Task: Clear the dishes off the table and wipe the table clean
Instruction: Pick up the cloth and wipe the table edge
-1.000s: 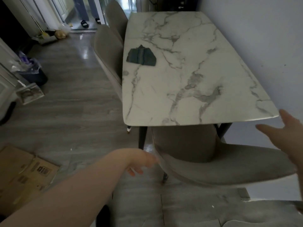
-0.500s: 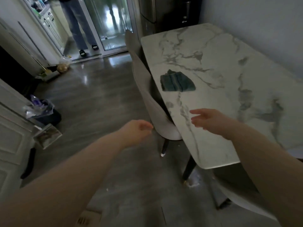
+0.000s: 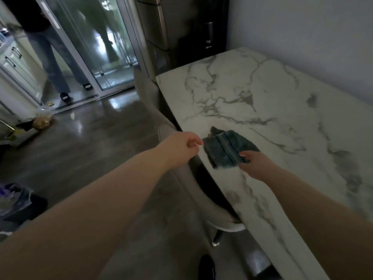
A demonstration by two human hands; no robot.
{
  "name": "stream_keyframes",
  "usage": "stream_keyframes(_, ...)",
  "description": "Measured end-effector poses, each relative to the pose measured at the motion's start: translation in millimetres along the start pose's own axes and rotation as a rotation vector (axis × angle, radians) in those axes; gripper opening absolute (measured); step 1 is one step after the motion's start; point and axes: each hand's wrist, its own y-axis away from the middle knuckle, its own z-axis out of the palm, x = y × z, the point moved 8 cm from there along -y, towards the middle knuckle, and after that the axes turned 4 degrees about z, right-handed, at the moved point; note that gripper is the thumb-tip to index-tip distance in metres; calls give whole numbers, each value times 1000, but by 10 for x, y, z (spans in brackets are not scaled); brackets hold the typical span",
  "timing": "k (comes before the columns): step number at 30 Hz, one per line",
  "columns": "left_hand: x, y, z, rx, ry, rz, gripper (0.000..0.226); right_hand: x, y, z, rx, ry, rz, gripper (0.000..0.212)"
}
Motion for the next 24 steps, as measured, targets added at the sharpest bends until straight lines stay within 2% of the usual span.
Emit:
stream_keyframes(3, -132, -586, -82, -118, -53, -4, 23, 18, -434, 198, -86, 127, 106, 63)
stream_keyframes(8, -285, -1494, 22, -413, -307, 36, 35, -40, -845, 480, -83, 254, 115, 82)
stream_keyframes(11, -388, -1989, 139, -547, -447, 79, 38, -133, -981, 631, -118, 306, 129, 80)
stream_keyframes(14, -430, -2327, 479, -740, -560, 214, 43, -150, -1195, 789, -191, 379, 176, 75)
stream_keyframes(17, -460, -2521, 852, -901, -640, 373, 61, -172, -1319, 881, -218, 441, 212, 70)
stream_keyframes(21, -667, -2695, 1049, -1061, -816, 485, 87, -400, -1512, 895, -162, 456, 177, 68)
stream_keyframes(24, -839, -2819, 903, -1122, -891, 512, 86, -683, -1801, 885, -158, 484, 143, 64)
